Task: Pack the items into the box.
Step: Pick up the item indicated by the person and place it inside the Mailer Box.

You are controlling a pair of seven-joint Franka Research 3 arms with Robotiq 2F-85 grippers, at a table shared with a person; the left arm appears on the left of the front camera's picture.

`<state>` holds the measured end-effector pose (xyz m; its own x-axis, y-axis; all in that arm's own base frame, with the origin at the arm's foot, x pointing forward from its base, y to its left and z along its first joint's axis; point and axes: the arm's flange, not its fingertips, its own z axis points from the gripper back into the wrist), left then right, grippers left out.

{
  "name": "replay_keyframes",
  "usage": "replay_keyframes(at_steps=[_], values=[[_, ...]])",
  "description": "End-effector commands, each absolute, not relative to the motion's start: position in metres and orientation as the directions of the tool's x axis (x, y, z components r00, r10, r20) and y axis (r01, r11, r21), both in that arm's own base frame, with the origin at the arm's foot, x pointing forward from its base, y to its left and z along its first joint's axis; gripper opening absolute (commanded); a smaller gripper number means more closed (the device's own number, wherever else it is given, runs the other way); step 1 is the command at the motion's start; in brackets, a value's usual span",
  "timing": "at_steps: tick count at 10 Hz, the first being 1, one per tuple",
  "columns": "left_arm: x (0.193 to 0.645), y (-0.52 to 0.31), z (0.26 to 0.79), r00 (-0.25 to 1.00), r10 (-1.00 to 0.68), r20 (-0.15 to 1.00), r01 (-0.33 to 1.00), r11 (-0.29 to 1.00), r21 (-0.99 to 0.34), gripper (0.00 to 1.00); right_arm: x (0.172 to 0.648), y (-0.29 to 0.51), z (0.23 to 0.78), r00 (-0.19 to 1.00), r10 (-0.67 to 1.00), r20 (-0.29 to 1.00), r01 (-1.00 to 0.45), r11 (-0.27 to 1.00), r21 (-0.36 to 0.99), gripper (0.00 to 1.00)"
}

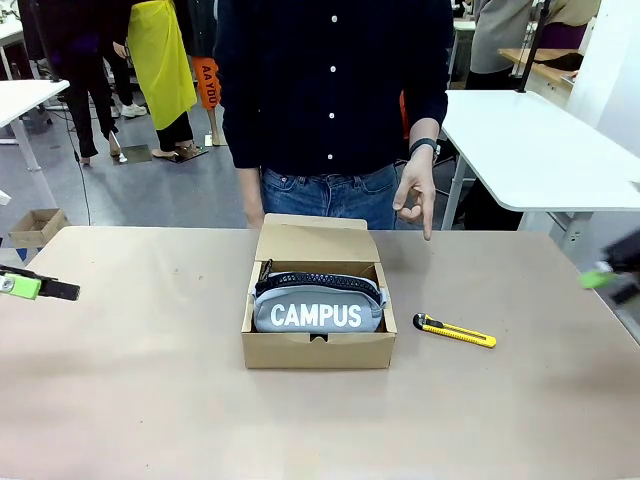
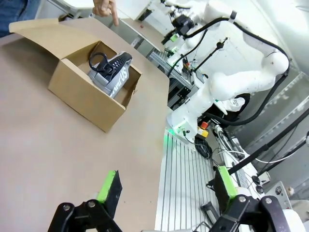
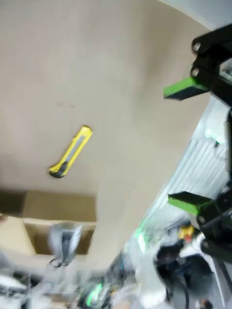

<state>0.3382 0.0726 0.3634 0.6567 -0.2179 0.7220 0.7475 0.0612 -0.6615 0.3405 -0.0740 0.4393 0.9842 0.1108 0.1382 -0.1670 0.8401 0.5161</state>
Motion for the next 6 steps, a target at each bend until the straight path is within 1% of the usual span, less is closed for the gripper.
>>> replay_keyframes(at_steps=[1, 2, 3, 4, 5, 6], values=[[0.336, 0.073, 0.367, 0.656, -0.204, 0.726, 0.749, 0.055, -0.661, 1.00, 0.386, 0.008, 0.446, 0.806, 0.582, 0.111, -0.584, 0.812, -0.021, 1.00], [0.336, 0.073, 0.367, 0.656, -0.204, 0.726, 0.749, 0.055, -0.661, 1.00, 0.395, 0.050, 0.438, 0.632, 0.763, 0.135, -0.756, 0.645, -0.109, 1.00], [0.336, 0.073, 0.367, 0.656, -0.204, 0.726, 0.749, 0.055, -0.661, 1.00, 0.396, 0.089, 0.429, 0.471, 0.867, 0.163, -0.848, 0.496, -0.187, 1.00], [0.336, 0.073, 0.367, 0.656, -0.204, 0.726, 0.749, 0.055, -0.661, 1.00, 0.388, 0.111, 0.426, 0.330, 0.920, 0.210, -0.910, 0.369, -0.186, 1.00], [0.336, 0.073, 0.367, 0.656, -0.204, 0.726, 0.749, 0.055, -0.661, 1.00, 0.374, 0.118, 0.426, 0.213, 0.964, 0.162, -0.953, 0.241, -0.185, 1.00], [0.336, 0.073, 0.367, 0.656, -0.204, 0.726, 0.749, 0.055, -0.661, 1.00, 0.359, 0.114, 0.433, 0.107, 0.982, 0.157, -0.972, 0.137, -0.191, 1.00]])
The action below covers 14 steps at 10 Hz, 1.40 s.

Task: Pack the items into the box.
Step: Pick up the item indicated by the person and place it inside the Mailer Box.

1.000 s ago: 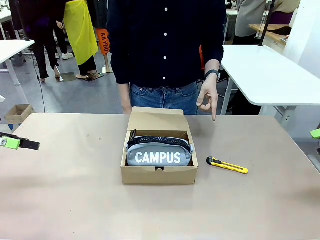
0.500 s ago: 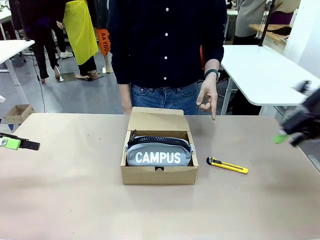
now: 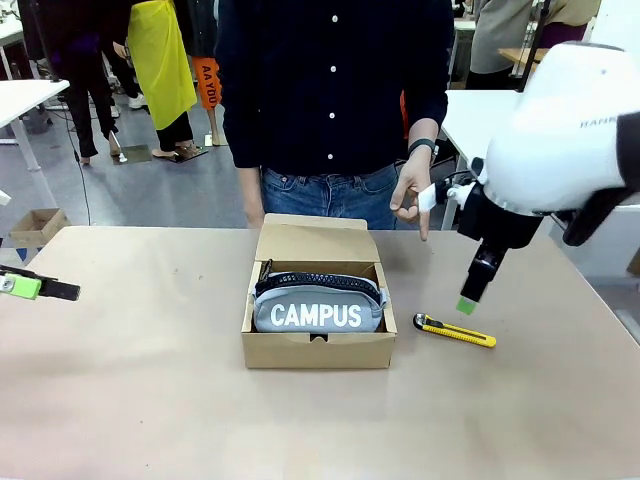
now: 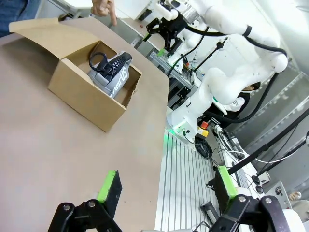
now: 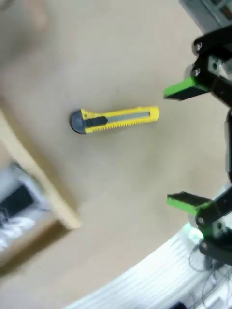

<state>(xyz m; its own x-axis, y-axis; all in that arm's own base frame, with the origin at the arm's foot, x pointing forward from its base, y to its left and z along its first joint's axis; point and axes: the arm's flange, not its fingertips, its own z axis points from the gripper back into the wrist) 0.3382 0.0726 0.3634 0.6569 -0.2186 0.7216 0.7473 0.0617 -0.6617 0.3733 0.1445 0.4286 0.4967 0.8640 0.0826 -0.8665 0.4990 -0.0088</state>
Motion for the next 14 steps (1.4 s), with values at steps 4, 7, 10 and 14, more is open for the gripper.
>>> replay_keyframes(at_steps=[4, 7, 10, 14], values=[[0.336, 0.073, 0.367, 0.656, -0.204, 0.726, 0.749, 0.055, -0.661, 1.00, 0.373, 0.144, 0.429, 0.497, 0.864, 0.083, -0.867, 0.499, -0.009, 1.00], [0.336, 0.073, 0.367, 0.656, -0.204, 0.726, 0.749, 0.055, -0.661, 1.00, 0.367, 0.133, 0.424, 0.410, 0.909, 0.069, -0.909, 0.414, -0.050, 1.00], [0.336, 0.073, 0.367, 0.656, -0.204, 0.726, 0.749, 0.055, -0.661, 1.00, 0.378, 0.141, 0.397, 0.348, 0.935, 0.075, -0.934, 0.352, -0.061, 1.00], [0.336, 0.073, 0.367, 0.656, -0.204, 0.726, 0.749, 0.055, -0.661, 1.00, 0.389, 0.154, 0.336, 0.245, 0.970, 0.004, -0.964, 0.244, -0.103, 1.00]])
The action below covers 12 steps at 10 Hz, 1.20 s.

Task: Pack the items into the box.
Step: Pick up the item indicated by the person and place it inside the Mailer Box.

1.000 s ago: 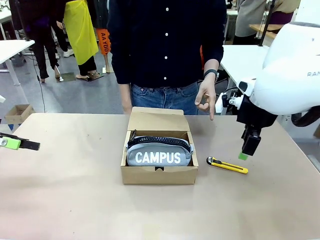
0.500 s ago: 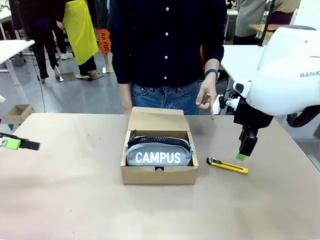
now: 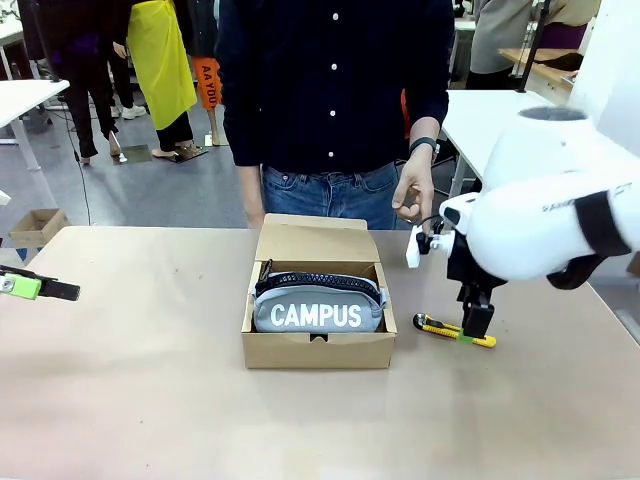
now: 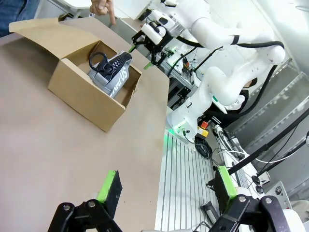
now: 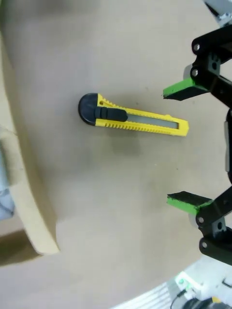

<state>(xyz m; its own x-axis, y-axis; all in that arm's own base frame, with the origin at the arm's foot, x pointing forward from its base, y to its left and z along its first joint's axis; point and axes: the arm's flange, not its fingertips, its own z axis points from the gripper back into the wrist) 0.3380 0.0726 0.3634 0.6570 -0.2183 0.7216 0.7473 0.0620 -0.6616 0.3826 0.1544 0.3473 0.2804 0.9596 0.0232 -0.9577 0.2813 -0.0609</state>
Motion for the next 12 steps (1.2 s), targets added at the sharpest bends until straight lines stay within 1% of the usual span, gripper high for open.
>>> replay_keyframes(at_steps=[1, 2, 4, 7, 12], values=[[0.336, 0.073, 0.367, 0.656, -0.204, 0.726, 0.749, 0.055, -0.661, 1.00, 0.390, 0.154, 0.325, 0.239, 0.971, 0.014, -0.962, 0.239, -0.135, 1.00], [0.336, 0.073, 0.367, 0.656, -0.204, 0.726, 0.749, 0.055, -0.661, 1.00, 0.391, 0.152, 0.315, 0.216, 0.976, -0.013, -0.960, 0.210, -0.184, 1.00], [0.336, 0.073, 0.367, 0.656, -0.204, 0.726, 0.749, 0.055, -0.661, 1.00, 0.391, 0.147, 0.305, 0.180, 0.983, -0.032, -0.974, 0.174, -0.145, 1.00], [0.336, 0.073, 0.367, 0.656, -0.204, 0.726, 0.749, 0.055, -0.661, 1.00, 0.395, 0.138, 0.301, 0.187, 0.982, 0.007, -0.974, 0.187, -0.126, 1.00], [0.336, 0.073, 0.367, 0.656, -0.204, 0.726, 0.749, 0.055, -0.661, 1.00, 0.400, 0.132, 0.298, 0.202, 0.979, 0.031, -0.976, 0.204, -0.077, 1.00]])
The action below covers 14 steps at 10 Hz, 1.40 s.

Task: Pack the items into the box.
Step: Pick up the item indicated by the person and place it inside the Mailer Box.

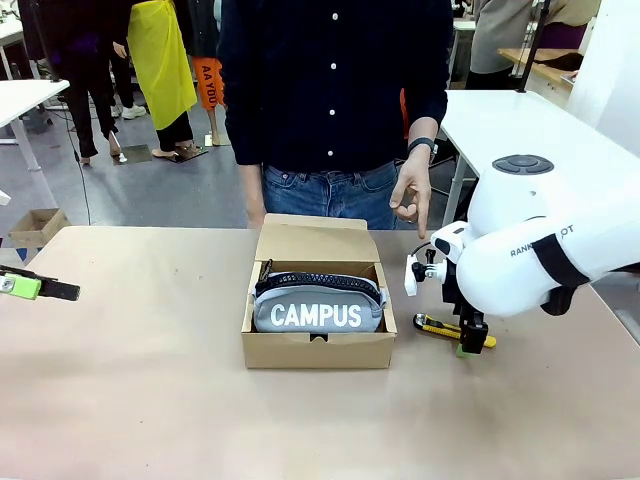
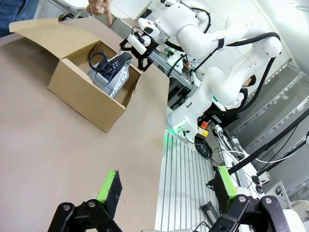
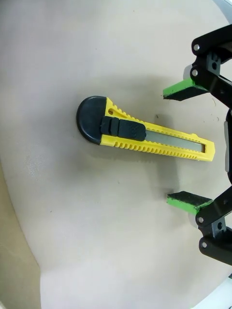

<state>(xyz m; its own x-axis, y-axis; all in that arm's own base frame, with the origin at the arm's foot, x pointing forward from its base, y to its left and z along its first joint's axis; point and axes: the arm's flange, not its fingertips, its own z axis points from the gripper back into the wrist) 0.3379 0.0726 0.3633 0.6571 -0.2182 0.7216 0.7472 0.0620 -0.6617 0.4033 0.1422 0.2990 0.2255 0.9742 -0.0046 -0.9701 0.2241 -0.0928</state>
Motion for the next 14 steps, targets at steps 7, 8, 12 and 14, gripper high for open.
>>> replay_keyframes(at_steps=[7, 8, 12, 14], values=[[0.336, 0.073, 0.367, 0.656, -0.204, 0.726, 0.749, 0.055, -0.661, 1.00, 0.402, 0.127, 0.297, 0.207, 0.976, 0.065, -0.978, 0.209, -0.026, 0.09], [0.336, 0.073, 0.367, 0.656, -0.204, 0.726, 0.749, 0.055, -0.661, 1.00, 0.402, 0.127, 0.297, 0.208, 0.976, 0.065, -0.977, 0.210, -0.025, 0.00], [0.336, 0.073, 0.367, 0.656, -0.204, 0.726, 0.749, 0.055, -0.661, 1.00, 0.401, 0.126, 0.299, 0.217, 0.974, 0.065, -0.975, 0.219, -0.031, 0.00], [0.336, 0.073, 0.367, 0.656, -0.204, 0.726, 0.749, 0.055, -0.661, 1.00, 0.398, 0.125, 0.307, 0.210, 0.975, 0.075, -0.976, 0.213, -0.040, 0.00]])
